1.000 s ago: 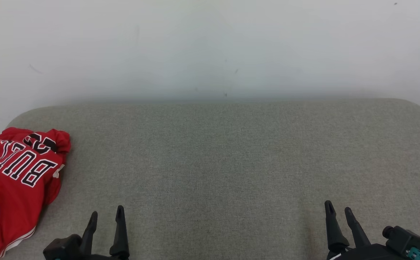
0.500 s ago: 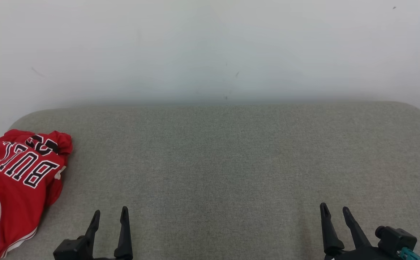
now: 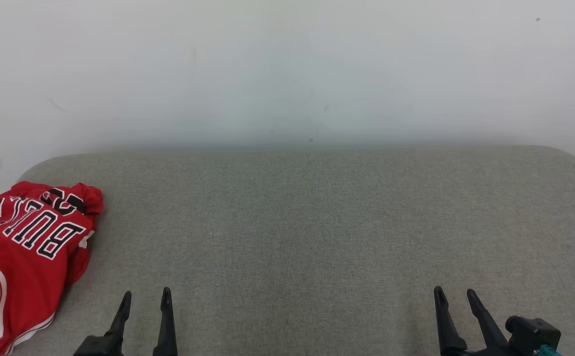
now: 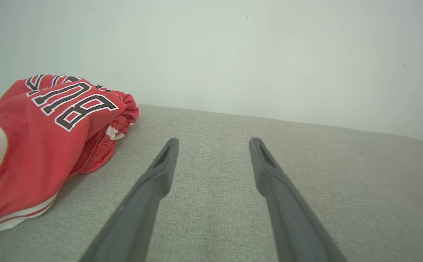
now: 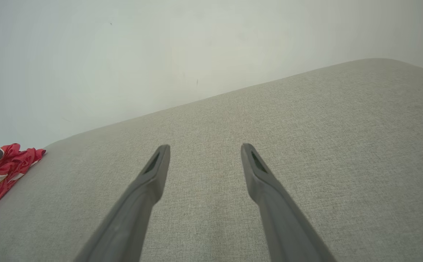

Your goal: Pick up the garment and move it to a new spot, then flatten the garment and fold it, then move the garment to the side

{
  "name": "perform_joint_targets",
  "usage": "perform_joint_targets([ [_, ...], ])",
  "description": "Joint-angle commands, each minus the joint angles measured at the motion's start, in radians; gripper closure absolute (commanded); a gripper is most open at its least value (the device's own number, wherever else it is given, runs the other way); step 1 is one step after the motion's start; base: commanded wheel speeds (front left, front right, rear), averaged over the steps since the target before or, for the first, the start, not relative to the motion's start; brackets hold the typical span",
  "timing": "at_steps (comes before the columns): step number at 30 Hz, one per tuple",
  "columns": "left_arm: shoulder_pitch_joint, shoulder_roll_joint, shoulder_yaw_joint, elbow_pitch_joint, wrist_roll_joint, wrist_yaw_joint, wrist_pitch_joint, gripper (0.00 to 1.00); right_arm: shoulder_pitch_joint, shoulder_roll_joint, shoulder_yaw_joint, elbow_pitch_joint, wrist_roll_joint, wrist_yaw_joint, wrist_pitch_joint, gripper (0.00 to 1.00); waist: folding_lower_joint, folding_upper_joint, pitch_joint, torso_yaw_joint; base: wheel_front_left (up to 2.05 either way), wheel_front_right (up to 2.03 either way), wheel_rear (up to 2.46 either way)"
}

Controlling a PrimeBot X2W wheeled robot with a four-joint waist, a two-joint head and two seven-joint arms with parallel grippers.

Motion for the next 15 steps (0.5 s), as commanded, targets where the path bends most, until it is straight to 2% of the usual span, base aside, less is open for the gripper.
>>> perform_joint_targets([
  [1, 0.015, -0.003, 0.005, 0.000, 0.028, -0.001, -0.009, 0.00, 0.007, -0.004, 0.002, -0.004, -0.025, 0.003, -0.008, 0.00, 0.0000, 0.0000, -0.002, 0.001, 0.00, 0.00, 0.00],
  [15, 0.022, -0.013, 0.025, 0.020, 0.133, -0.021, -0.037, 0.00, 0.017, -0.004, 0.012, 0.015, -0.120, 0.003, -0.027, 0.00, 0.0000, 0.0000, -0.005, 0.001, 0.00, 0.00, 0.00],
])
